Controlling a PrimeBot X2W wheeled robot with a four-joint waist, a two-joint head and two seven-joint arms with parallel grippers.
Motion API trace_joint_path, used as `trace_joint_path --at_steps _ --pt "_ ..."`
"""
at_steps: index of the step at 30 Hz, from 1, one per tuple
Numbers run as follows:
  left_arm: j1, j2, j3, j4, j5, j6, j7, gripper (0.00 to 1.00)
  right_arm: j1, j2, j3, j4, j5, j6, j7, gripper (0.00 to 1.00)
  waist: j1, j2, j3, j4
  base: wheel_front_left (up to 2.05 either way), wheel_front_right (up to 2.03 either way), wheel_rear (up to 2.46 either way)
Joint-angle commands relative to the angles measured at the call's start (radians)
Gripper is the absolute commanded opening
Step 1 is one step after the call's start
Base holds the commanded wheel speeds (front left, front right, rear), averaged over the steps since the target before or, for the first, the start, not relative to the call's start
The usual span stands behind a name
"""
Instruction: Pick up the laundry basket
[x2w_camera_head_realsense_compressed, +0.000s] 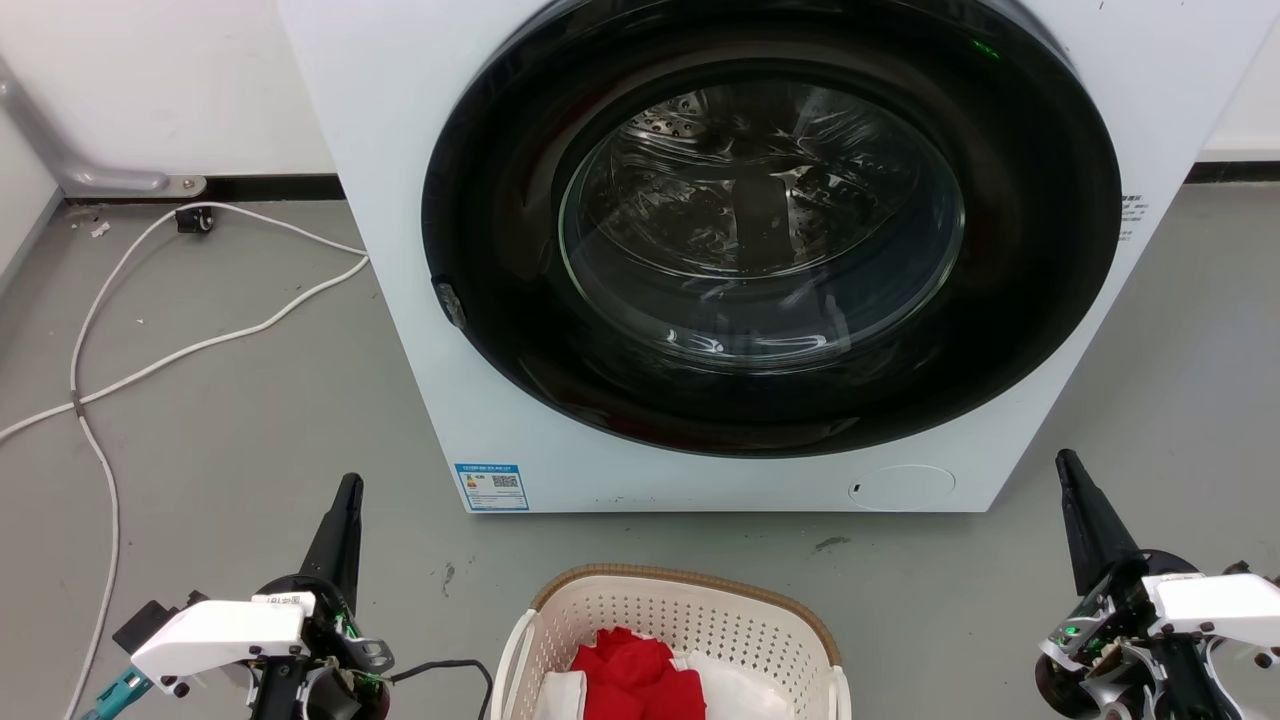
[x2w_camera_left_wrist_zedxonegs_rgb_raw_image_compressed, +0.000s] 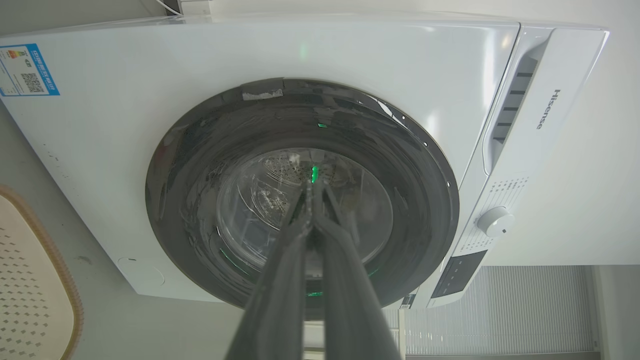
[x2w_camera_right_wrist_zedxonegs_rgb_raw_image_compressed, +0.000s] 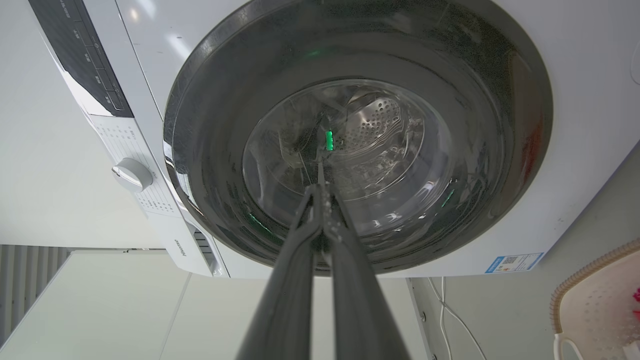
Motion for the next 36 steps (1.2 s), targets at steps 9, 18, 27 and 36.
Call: trace_joint_path --at_steps 9,18,27,36 --pt "-0.011 -0.001 0.004 0.001 0.002 -0.003 0.004 0.0 -0.012 0.002 -0.002 0.001 -0.006 0.0 0.002 0.0 0.0 0.0 0.0 0.0 0.0 0.0 0.0" --pt "0.018 -0.003 -0.006 0.017 0.002 0.0 -0.008 1.0 0.019 0.003 0.004 0.019 -0.005 0.0 -0.007 1.0 0.0 0.0 0.0 0.0 0.0 0.0 0.0" --pt "0.022 -0.003 -0.001 -0.018 0.116 0.001 -0.054 1.0 0.026 0.003 0.002 -0.012 -0.14 0.0 -0.053 1.0 0.0 0.0 0.002 0.0 0.0 0.0 0.0" --pt "0.027 -0.003 -0.013 -0.078 0.308 0.028 -0.095 1.0 0.04 0.003 0.018 -0.082 -0.377 0.0 -0.094 1.0 0.0 0.0 0.005 -0.001 0.0 0.0 0.0"
